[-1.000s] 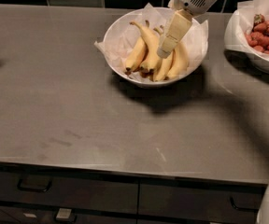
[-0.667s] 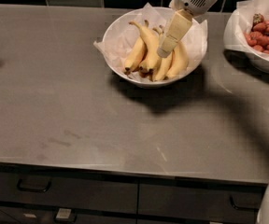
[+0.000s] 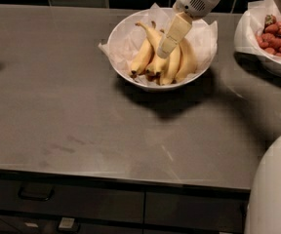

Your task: Pick banana from white bowl

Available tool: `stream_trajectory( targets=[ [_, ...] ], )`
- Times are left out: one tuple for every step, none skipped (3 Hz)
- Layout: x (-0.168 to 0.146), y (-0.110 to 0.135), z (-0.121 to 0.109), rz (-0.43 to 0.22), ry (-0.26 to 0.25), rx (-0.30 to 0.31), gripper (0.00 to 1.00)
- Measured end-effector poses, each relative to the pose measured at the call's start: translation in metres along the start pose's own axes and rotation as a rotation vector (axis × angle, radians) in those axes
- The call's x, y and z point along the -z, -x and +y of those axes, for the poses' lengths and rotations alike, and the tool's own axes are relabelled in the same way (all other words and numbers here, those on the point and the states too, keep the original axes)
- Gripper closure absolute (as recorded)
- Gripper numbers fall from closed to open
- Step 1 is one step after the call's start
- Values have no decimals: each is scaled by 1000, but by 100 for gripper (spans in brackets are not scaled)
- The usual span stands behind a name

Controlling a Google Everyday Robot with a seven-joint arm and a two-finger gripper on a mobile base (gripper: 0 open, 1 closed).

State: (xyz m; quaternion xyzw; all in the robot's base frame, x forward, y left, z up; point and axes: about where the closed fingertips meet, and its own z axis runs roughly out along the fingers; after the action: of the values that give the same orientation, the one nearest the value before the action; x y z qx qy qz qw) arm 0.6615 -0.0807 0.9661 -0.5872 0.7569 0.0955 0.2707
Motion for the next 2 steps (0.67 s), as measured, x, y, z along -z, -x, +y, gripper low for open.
stream_trajectory(
  targets=[
    [-1,0,0,-1,0,0,24],
    [-2,1,-1,1,0,-1,17]
  ],
)
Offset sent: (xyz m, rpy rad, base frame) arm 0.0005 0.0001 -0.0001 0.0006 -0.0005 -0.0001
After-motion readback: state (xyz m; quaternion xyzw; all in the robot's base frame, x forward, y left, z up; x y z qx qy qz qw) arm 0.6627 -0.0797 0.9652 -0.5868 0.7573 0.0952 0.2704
